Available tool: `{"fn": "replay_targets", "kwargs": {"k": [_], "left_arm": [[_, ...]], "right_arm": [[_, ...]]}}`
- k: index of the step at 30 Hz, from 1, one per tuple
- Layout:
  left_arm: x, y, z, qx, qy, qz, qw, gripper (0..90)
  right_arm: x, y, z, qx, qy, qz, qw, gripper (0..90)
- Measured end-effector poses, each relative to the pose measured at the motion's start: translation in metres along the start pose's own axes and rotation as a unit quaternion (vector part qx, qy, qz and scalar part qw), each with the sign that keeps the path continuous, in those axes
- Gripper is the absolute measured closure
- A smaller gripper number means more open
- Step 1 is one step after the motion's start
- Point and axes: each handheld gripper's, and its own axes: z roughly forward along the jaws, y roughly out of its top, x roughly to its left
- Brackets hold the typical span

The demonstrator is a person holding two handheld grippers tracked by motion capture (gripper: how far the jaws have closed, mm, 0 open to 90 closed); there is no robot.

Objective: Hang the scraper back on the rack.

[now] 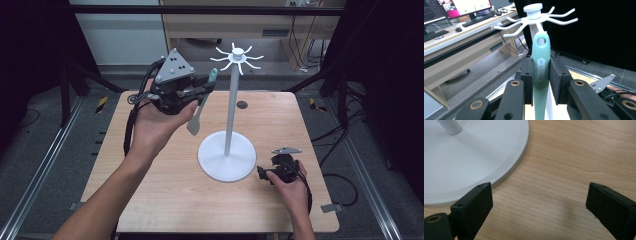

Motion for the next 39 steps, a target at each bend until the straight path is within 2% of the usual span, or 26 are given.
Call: {"fn": "replay_targets", "kwargs": {"k": [11,26,31,34,39], "left_arm": [[0.003,0.002,0.008,-0.004,-0.005,-0.012,0.9999,73.8],[-0.005,0.005,0.009,-0.007,-0.014,-0.009,0.9998,73.8],[-0.009,0.006,0.010,-0.004,-0.008,0.000,1.0000,73.8],[-0.008,0.006,0.012,-0.002,-0.010,-0.007,0.9999,73.8],[-0.009,0.005,0.016,0.004,-0.007,-0.006,0.9999,73.8]], "right_arm": [[0.000,0.000,0.000,0.000,0.001,0.000,1.0000,7.4],[0.001,0.000,0.000,0.003,0.002,0.001,1.0000,7.4],[0.000,0.000,0.000,0.002,0.001,0.000,1.0000,7.4],[0.001,0.000,0.000,0.003,0.001,0.001,1.0000,7.4],[0.001,0.000,0.000,0.002,0.003,0.001,1.0000,7.4]]}}
